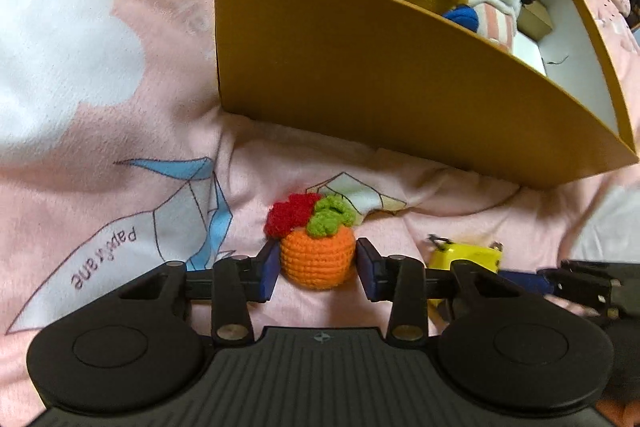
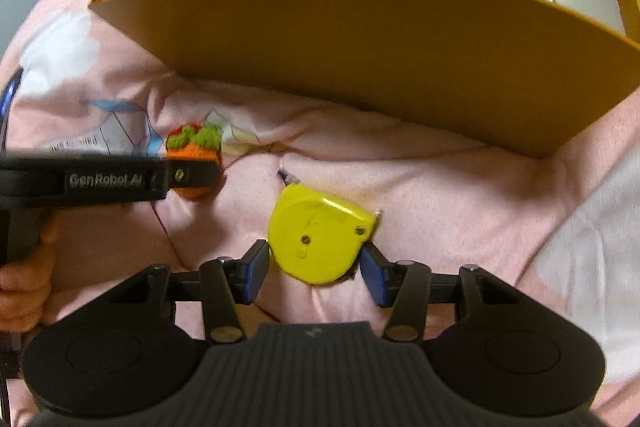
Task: Organize objects
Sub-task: 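Grasp the crocheted orange fruit with the left gripper while the right gripper grasps the yellow tape measure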
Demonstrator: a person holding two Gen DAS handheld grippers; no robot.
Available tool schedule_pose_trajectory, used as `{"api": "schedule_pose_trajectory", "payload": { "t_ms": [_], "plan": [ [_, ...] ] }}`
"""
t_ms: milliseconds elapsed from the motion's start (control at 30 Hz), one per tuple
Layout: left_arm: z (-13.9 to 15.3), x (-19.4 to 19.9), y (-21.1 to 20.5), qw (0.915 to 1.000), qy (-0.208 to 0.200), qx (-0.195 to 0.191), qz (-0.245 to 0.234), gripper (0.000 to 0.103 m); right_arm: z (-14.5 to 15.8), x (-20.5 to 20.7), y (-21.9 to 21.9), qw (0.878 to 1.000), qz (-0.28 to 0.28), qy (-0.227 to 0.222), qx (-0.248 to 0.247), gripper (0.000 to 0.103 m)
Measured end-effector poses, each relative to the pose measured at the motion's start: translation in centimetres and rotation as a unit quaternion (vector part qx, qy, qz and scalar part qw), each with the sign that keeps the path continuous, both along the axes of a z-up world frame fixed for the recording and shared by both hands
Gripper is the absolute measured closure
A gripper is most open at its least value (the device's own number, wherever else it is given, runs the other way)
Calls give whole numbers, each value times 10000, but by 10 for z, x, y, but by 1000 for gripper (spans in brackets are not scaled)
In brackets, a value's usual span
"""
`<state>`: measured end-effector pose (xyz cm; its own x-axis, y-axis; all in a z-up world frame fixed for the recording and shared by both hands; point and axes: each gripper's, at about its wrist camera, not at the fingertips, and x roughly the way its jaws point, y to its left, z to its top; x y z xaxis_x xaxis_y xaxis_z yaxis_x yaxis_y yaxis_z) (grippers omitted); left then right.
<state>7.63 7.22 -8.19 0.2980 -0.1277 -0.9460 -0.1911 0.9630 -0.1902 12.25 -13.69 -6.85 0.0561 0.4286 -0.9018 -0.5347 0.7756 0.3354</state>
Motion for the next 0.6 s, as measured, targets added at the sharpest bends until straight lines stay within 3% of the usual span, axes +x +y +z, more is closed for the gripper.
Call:
{"api": "schedule_pose_trajectory", "payload": {
  "t_ms": [67,167,300,433,567,600],
  "plan": [
    [6,-5,-2,9998,-110,37,-133,58,-1,4,-4,9999,-74,61,121,52],
    [23,-19,-1,9989,-399,-54,-239,58,-7,5,-9,9996,-154,29,242,71],
    [60,-31,-1,9951,-838,-71,-518,58,4,5,-16,9988,-228,-9,444,83],
    [84,-31,-2,9913,-1081,186,-727,58,9,4,-10,9991,-104,-173,385,84],
    [89,-31,-3,9899,-1118,386,-785,58,16,-7,0,9982,69,-592,116,56],
    [88,-30,-4,9902,-1096,377,-775,58,19,-10,2,9975,156,-678,78,55]
  ]
}}
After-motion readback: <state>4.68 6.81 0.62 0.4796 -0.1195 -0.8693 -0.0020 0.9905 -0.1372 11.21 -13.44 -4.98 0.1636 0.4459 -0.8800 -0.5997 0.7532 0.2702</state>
